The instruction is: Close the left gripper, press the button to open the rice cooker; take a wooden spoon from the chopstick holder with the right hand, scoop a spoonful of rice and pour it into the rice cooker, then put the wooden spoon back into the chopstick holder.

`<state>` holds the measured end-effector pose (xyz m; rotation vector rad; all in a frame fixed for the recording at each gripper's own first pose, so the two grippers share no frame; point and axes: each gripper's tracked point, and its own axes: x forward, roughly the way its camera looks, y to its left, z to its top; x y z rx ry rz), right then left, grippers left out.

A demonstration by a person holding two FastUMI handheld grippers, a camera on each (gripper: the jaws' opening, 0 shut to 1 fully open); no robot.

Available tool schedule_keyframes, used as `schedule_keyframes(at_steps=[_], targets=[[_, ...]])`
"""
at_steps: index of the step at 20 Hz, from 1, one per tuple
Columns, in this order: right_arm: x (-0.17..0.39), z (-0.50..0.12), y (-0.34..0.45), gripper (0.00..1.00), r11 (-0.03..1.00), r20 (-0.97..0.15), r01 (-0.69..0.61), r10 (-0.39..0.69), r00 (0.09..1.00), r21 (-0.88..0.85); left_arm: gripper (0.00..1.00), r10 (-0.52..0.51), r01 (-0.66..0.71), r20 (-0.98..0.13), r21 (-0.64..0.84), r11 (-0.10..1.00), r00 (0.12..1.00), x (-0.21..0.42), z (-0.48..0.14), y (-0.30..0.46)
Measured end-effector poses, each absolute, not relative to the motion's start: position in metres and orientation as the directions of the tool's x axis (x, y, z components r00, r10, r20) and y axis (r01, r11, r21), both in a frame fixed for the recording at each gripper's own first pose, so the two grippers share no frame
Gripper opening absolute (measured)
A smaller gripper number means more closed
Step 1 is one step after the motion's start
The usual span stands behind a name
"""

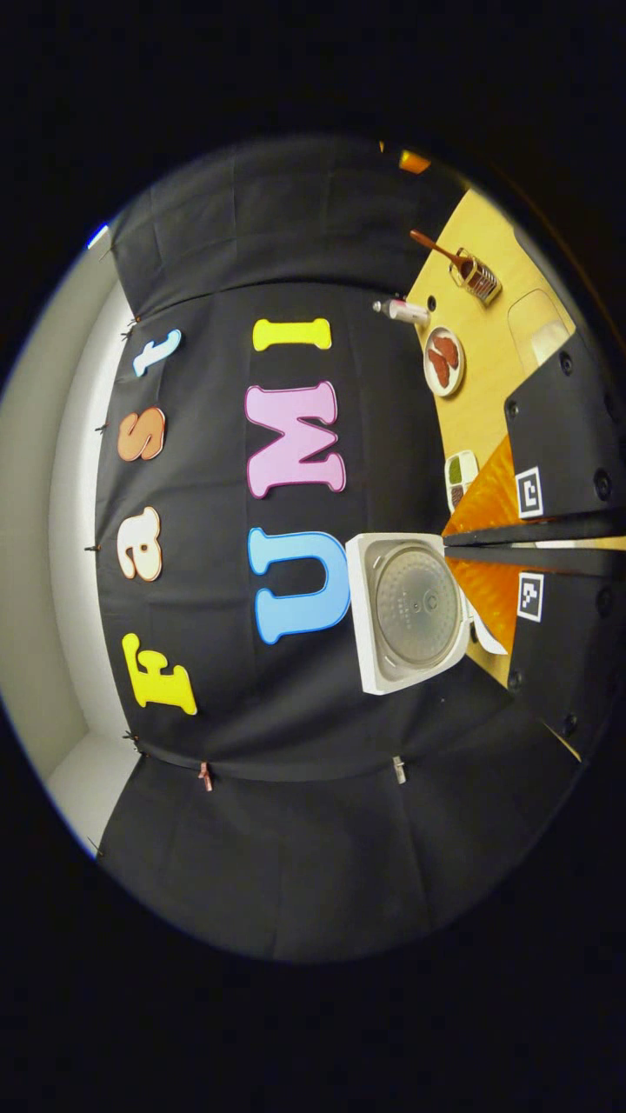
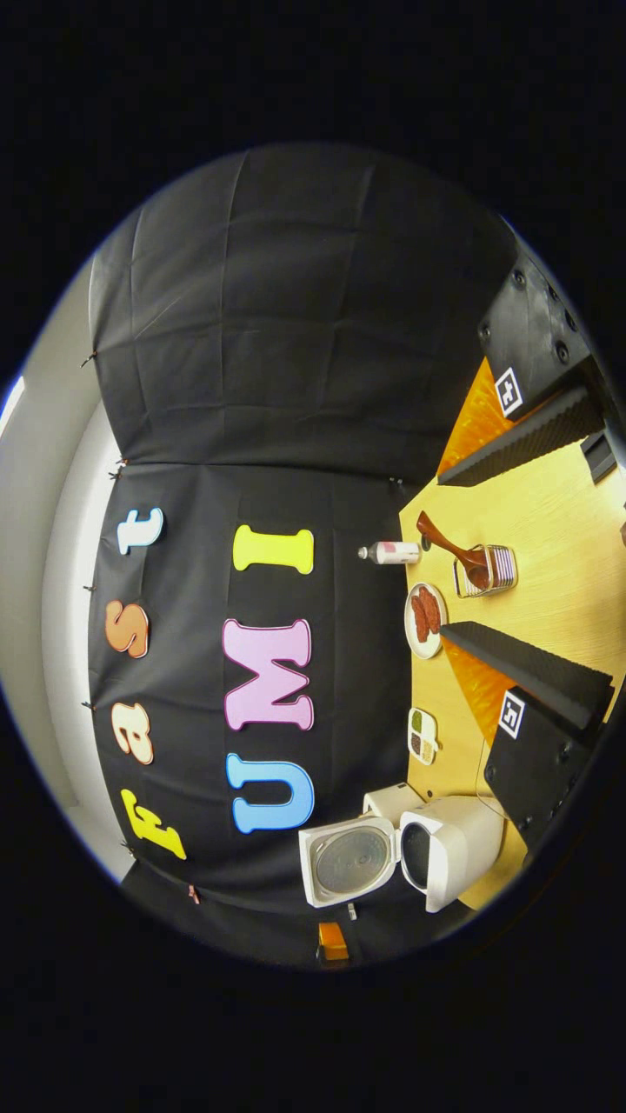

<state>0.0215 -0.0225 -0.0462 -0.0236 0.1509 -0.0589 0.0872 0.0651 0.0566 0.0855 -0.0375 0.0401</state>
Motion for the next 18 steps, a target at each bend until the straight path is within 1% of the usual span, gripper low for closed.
schedule_keyframes(at_steps=[4,6,8,10,11,12,13,15,18], targets=[[0.030,-0.051,-0.020,0.98,0.997,-0.187,0.073,-0.072,0.980,-0.003,0.10,-0.013,0.013,0.006,-0.013,1.000,1.000,0.053,0.023,0.059],[0.040,-0.054,-0.023,0.98,0.997,-0.199,0.076,-0.078,0.977,-0.016,0.14,-0.016,0.016,0.002,-0.029,0.999,1.000,0.044,0.014,0.066],[0.055,-0.055,-0.029,0.98,0.997,-0.201,0.075,-0.080,0.976,-0.034,0.22,-0.020,0.021,0.002,-0.049,0.999,1.000,0.040,0.010,0.067],[0.077,-0.065,-0.033,0.98,0.997,-0.225,0.074,-0.078,0.971,-0.025,0.40,-0.043,0.044,0.015,-0.069,0.997,0.999,0.040,0.014,0.061],[0.088,-0.071,-0.033,0.98,0.998,-0.245,0.061,-0.064,0.967,-0.020,0.61,-0.048,0.049,0.012,-0.072,0.996,0.999,0.037,0.012,0.058],[0.102,-0.076,-0.033,0.98,0.999,-0.263,0.042,-0.047,0.964,-0.022,0.68,-0.044,0.045,0.006,-0.072,0.996,0.999,0.042,0.010,0.058],[0.116,-0.081,-0.034,0.98,1.000,-0.280,0.018,-0.024,0.960,-0.024,0.80,-0.031,0.031,0.005,-0.072,0.997,1.000,0.043,0.010,0.056],[0.141,-0.097,-0.038,0.98,1.000,-0.324,-0.014,0.009,0.946,-0.011,0.96,0.014,-0.013,0.012,-0.072,0.997,1.000,0.045,0.012,0.054],[0.173,-0.134,-0.043,0.99,0.996,-0.407,-0.023,0.055,0.912,0.082,0.96,0.065,-0.066,-0.020,-0.052,0.996,0.998,0.049,0.002,0.041]])
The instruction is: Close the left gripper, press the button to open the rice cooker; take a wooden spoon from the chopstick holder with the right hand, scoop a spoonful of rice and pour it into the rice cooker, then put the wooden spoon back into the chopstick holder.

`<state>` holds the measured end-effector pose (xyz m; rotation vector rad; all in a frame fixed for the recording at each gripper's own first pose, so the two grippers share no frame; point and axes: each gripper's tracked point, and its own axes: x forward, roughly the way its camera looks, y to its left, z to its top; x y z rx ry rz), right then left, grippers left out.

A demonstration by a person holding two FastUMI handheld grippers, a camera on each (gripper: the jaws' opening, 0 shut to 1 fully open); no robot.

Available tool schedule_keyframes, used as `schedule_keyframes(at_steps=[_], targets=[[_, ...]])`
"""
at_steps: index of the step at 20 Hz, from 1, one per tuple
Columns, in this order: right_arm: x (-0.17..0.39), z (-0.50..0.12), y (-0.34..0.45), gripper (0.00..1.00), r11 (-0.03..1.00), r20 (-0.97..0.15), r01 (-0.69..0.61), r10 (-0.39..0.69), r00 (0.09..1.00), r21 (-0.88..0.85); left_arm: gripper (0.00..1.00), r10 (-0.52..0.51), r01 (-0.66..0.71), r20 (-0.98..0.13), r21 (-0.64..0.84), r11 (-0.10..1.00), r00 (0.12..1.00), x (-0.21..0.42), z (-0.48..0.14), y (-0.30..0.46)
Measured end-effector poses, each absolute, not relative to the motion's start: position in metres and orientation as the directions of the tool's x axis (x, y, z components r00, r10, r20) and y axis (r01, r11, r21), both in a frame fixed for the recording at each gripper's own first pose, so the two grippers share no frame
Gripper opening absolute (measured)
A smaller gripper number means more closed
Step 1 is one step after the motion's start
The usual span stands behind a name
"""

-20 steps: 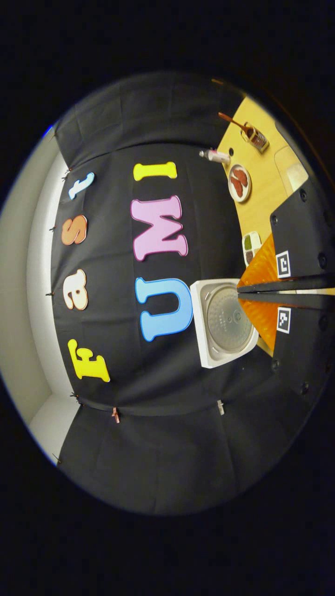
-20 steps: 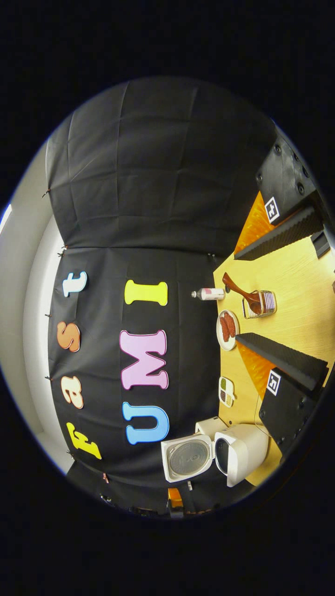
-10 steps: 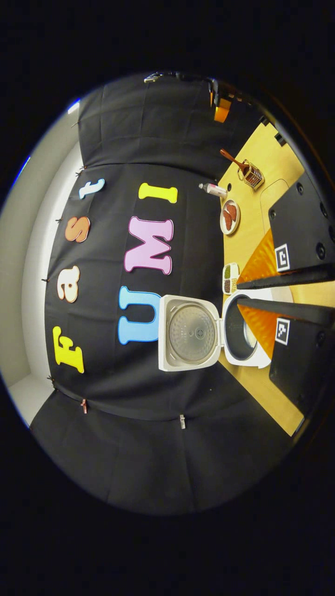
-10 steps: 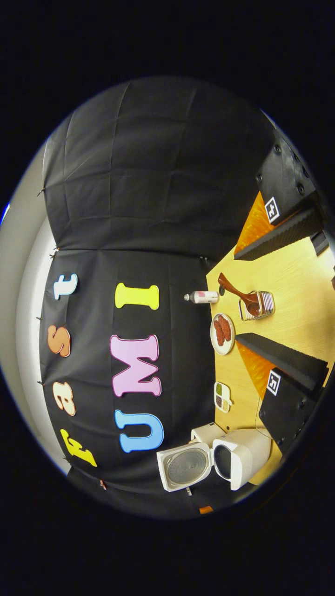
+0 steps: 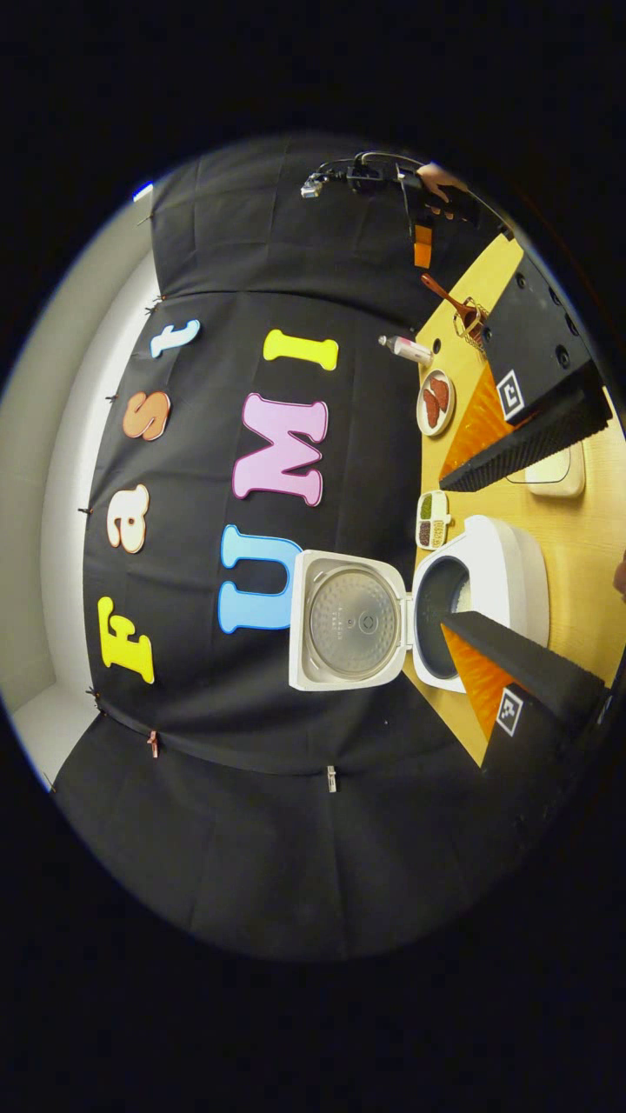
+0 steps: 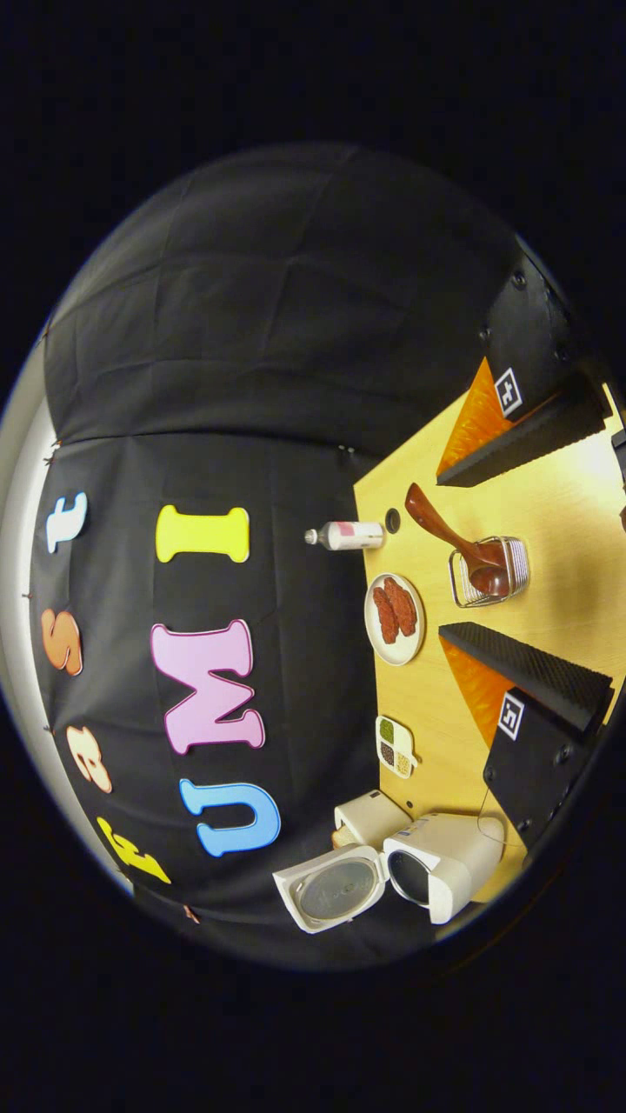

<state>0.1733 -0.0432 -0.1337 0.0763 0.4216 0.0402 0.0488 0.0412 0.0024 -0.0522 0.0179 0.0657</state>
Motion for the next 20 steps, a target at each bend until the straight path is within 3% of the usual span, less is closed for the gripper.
schedule_keyframes(at_steps=[5,14,16,18,20], targets=[[0.220,-0.193,-0.057,0.99,0.986,-0.515,0.008,0.080,0.854,0.166,0.95,0.114,-0.117,-0.106,-0.024,0.993,0.988,0.052,-0.020,0.013],[0.293,-0.259,-0.053,0.96,0.954,-0.576,0.044,0.141,0.805,0.295,0.95,0.202,-0.199,-0.173,0.034,0.979,0.964,0.069,-0.043,-0.029],[0.297,-0.262,-0.049,0.86,0.946,-0.572,0.042,0.159,0.805,0.321,0.95,0.210,-0.209,-0.193,0.023,0.978,0.958,0.068,-0.052,-0.039],[0.295,-0.266,-0.046,0.50,0.945,-0.580,0.036,0.169,0.797,0.324,0.95,0.219,-0.220,-0.203,0.016,0.975,0.955,0.065,-0.059,-0.044],[0.293,-0.268,-0.049,0.39,0.949,-0.594,0.046,0.157,0.789,0.311,0.94,0.221,-0.224,-0.211,0.010,0.974,0.952,0.060,-0.065,-0.048]])
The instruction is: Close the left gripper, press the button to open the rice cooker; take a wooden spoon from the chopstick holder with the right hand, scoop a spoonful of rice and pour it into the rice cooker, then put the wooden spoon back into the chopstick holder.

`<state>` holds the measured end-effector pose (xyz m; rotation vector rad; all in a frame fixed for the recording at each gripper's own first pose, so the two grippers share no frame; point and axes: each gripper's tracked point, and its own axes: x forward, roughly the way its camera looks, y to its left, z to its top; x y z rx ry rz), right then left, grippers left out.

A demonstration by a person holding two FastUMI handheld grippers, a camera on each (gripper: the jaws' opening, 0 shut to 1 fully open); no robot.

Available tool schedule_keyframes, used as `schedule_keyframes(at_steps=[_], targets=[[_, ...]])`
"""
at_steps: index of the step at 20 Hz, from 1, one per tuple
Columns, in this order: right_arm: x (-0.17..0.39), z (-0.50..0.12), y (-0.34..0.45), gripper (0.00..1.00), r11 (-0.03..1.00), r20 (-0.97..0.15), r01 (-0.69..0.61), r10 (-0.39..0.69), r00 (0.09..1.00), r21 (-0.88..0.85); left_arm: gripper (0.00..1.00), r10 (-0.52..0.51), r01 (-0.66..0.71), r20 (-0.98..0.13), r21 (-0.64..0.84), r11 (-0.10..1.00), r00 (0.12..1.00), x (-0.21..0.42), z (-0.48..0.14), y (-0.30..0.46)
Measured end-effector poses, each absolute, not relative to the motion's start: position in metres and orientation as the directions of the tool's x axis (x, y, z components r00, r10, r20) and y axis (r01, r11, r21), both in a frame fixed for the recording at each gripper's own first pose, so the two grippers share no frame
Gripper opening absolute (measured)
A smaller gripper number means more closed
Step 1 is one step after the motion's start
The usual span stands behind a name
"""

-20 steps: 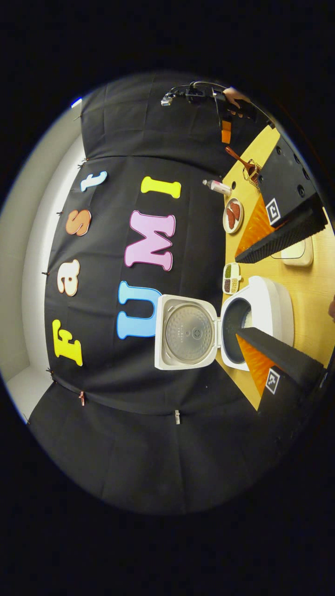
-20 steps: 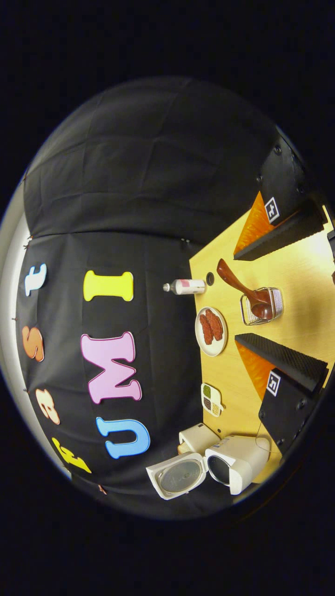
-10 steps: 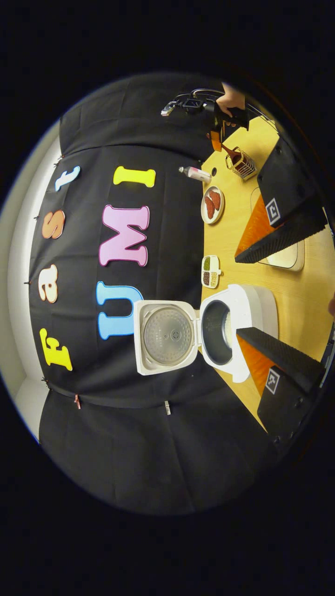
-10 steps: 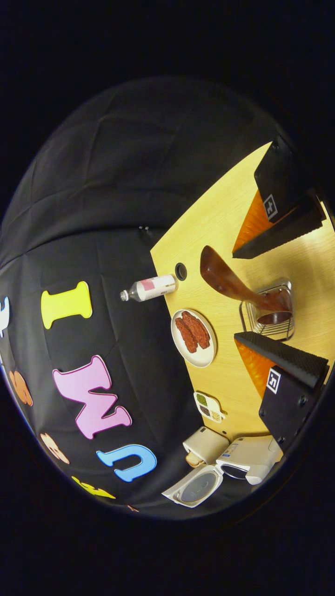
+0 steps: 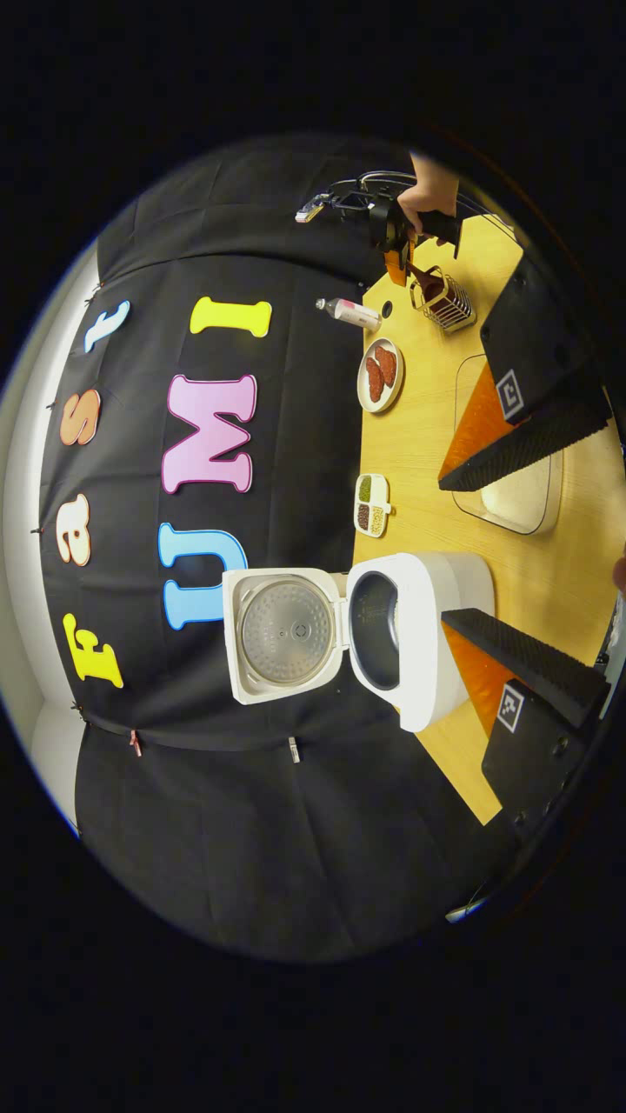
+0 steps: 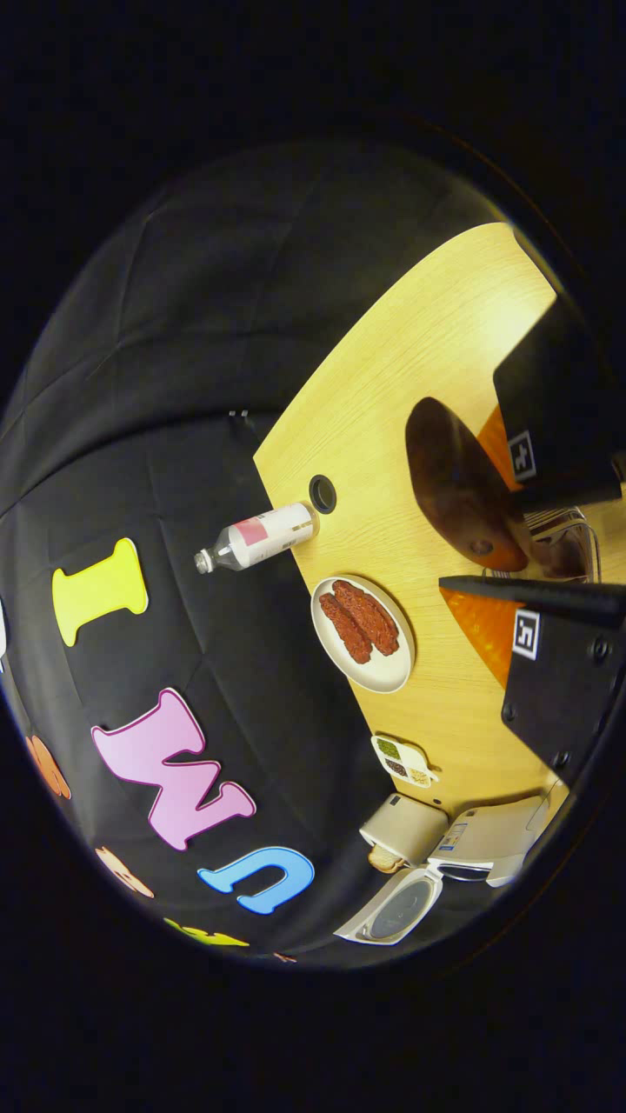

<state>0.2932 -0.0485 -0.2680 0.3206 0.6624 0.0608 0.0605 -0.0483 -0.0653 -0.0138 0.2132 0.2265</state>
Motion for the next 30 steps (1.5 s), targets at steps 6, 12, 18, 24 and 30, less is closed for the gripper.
schedule_keyframes(at_steps=[6,12,18,24,30], targets=[[0.278,-0.259,-0.040,0.24,0.932,-0.639,0.084,0.175,0.749,0.353,0.94,0.179,-0.167,-0.227,0.071,0.983,0.957,0.052,-0.084,-0.059],[0.281,-0.192,-0.034,0.22,0.954,-0.565,0.049,0.134,0.814,0.296,0.95,0.093,-0.098,-0.255,-0.005,0.995,0.963,0.029,-0.106,-0.059],[0.251,-0.129,-0.010,0.22,0.947,-0.486,0.032,0.135,0.863,0.320,0.95,0.042,-0.048,-0.221,-0.020,0.999,0.974,0.022,-0.099,-0.018],[0.191,-0.100,0.051,0.17,0.937,-0.471,0.007,0.170,0.865,0.350,0.95,0.023,-0.029,-0.180,-0.030,0.999,0.983,0.015,-0.090,0.042],[0.138,-0.113,0.126,0.17,0.905,-0.479,-0.044,0.265,0.837,0.423,0.96,-0.027,0.017,-0.204,-0.048,0.999,0.979,0.000,-0.107,0.081]])
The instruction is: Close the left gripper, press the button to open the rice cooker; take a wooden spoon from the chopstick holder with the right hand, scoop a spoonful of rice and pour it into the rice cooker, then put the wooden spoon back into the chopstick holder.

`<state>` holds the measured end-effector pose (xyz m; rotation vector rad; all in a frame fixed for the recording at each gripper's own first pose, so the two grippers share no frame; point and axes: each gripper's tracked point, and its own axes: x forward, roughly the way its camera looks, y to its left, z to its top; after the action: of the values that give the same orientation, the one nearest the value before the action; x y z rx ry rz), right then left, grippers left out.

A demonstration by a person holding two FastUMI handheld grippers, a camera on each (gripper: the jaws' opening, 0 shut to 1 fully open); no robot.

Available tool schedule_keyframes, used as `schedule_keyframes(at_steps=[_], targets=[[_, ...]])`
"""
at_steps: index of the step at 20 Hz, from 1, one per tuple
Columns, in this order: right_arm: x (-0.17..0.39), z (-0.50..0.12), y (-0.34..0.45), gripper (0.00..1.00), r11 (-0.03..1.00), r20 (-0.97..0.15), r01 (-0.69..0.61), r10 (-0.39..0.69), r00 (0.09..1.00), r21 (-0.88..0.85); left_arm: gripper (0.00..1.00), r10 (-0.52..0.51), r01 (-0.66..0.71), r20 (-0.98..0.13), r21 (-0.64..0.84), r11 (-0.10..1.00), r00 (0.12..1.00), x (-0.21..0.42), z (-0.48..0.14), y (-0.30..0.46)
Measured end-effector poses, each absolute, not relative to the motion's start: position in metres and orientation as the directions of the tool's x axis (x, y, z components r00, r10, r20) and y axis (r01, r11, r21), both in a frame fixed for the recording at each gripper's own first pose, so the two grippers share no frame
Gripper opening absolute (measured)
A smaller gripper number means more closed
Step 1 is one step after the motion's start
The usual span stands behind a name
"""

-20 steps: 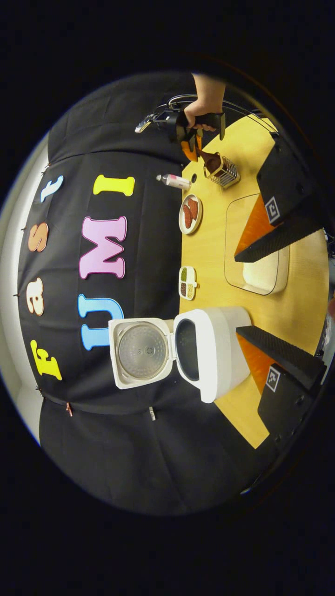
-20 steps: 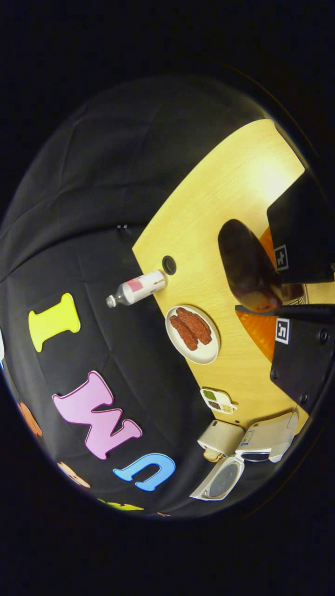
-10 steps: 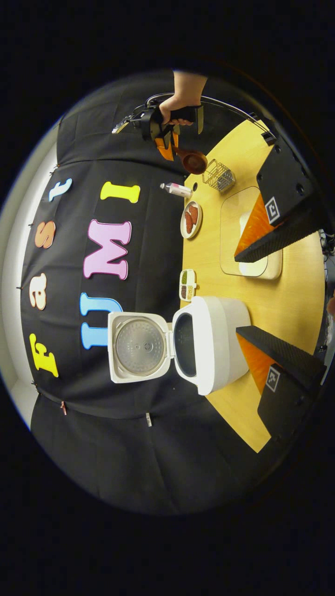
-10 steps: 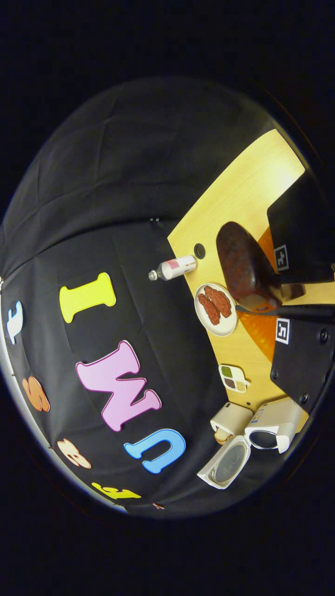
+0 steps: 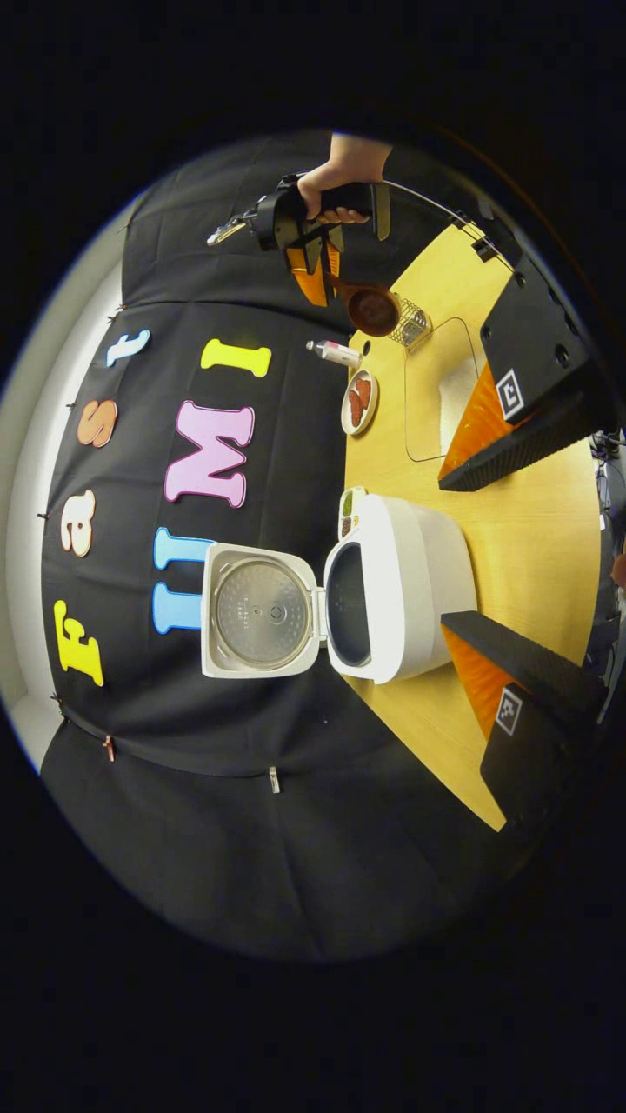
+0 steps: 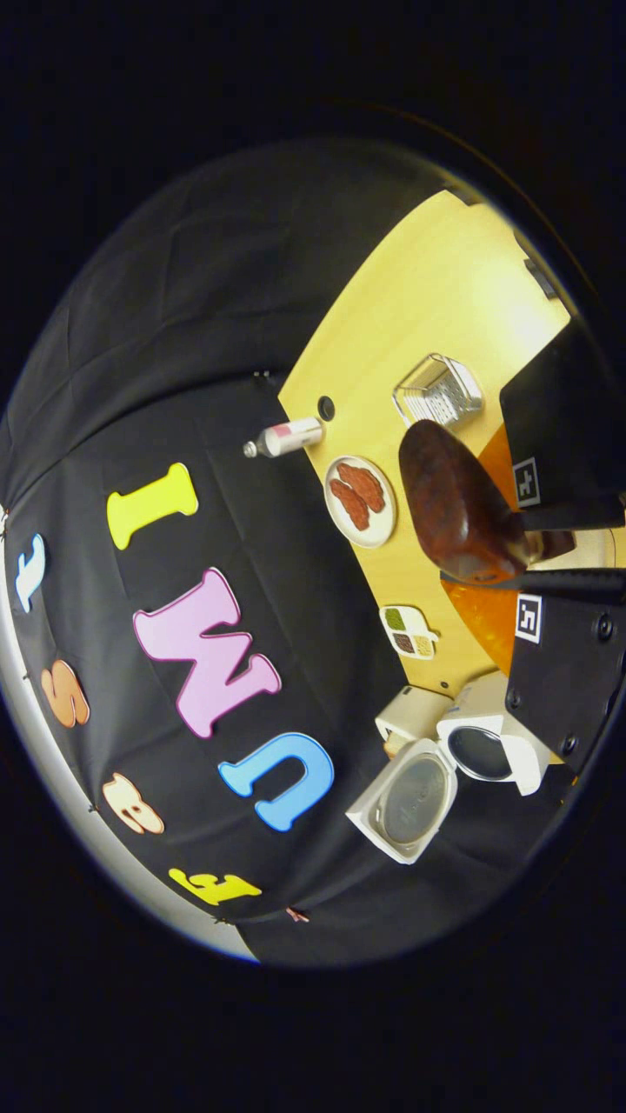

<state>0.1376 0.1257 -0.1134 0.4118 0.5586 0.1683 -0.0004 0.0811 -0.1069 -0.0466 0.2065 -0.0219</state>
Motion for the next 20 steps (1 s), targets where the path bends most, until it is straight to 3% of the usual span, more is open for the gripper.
schedule_keyframes(at_steps=[1,3,4,10,16,20], targets=[[0.131,-0.119,0.134,0.22,0.902,-0.482,-0.052,0.277,0.831,0.429,0.95,-0.031,0.020,-0.211,-0.052,0.998,0.977,-0.002,-0.111,0.084],[0.120,-0.135,0.149,0.17,0.902,-0.486,-0.070,0.294,0.823,0.426,0.95,-0.040,0.027,-0.222,-0.063,0.998,0.974,-0.003,-0.115,0.090],[0.117,-0.144,0.155,0.22,0.907,-0.490,-0.085,0.300,0.819,0.413,0.96,-0.048,0.033,-0.224,-0.068,0.997,0.973,-0.003,-0.117,0.091],[0.101,-0.200,0.189,0.22,0.951,-0.535,-0.210,0.302,0.789,0.227,0.95,-0.086,0.075,-0.243,-0.054,0.996,0.966,-0.003,-0.134,0.093],[0.099,-0.234,0.196,0.22,0.961,-0.562,-0.274,0.208,0.801,-0.036,0.96,-0.087,0.054,-0.289,-0.120,0.991,0.953,-0.009,-0.160,0.095],[0.089,-0.240,0.209,0.22,0.951,-0.584,-0.302,0.208,0.784,-0.066,0.96,-0.047,0.003,-0.302,-0.145,0.989,0.952,-0.013,-0.168,0.106]])
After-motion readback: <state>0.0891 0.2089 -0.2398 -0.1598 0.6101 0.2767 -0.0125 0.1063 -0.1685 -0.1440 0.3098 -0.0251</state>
